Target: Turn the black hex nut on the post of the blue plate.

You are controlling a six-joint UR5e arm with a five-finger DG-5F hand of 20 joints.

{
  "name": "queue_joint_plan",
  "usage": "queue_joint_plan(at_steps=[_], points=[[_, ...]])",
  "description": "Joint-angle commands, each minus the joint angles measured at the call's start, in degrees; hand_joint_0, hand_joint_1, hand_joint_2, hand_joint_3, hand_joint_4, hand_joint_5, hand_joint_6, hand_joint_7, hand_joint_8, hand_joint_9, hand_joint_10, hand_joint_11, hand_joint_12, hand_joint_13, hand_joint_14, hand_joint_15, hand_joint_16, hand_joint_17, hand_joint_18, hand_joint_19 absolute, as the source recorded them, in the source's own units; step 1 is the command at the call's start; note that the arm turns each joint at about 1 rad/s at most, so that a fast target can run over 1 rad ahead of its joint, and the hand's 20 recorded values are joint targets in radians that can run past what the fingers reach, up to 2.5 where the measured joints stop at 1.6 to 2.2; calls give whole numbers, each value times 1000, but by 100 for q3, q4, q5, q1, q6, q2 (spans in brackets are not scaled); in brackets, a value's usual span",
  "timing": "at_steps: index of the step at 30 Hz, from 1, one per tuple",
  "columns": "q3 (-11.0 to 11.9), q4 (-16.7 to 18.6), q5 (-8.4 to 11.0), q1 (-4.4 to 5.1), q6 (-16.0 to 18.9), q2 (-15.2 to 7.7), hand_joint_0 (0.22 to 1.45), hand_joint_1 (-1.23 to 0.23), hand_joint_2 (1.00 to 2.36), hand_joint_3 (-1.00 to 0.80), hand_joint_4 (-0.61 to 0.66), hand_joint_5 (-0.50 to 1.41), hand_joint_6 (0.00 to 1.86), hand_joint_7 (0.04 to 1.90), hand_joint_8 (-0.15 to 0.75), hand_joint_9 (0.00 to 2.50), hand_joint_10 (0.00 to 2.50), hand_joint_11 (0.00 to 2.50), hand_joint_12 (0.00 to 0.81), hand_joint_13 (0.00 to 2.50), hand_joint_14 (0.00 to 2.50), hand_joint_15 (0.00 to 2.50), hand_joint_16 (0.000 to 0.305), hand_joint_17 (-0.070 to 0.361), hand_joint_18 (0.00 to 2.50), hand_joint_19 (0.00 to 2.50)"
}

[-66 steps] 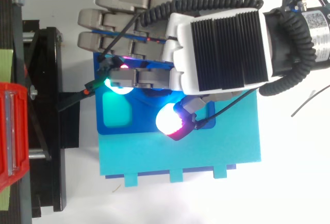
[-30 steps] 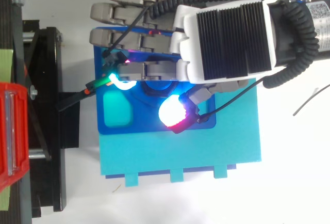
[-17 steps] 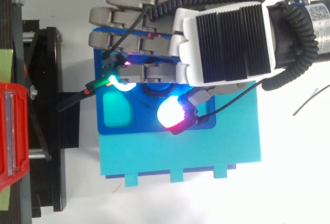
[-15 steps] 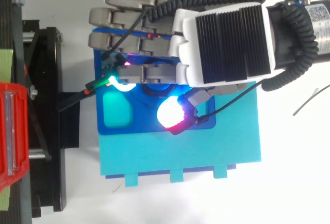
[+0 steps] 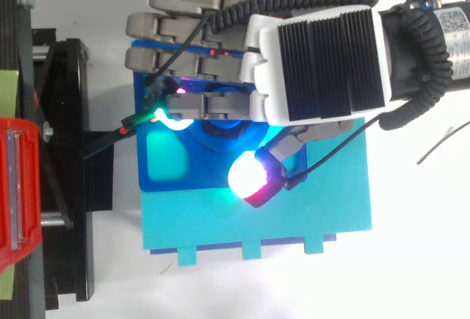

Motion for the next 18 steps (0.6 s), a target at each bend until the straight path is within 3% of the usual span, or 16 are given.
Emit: queue_joint_plan(at_steps=[1,8,18], points=[[0,0,0,0,0,-1,395,-378,1000,-500,265,-183,501,1103,275,219,0,27,397,117,0,38,62,140,0,29],[0,53,0,0,0,-1,471,-492,1000,-500,213,-184,502,1104,242,214,0,16,357,97,0,24,54,122,0,14],[0,70,0,9,0,-1,529,-648,1010,-361,171,-190,502,1119,213,215,0,20,336,95,0,17,50,113,0,3]])
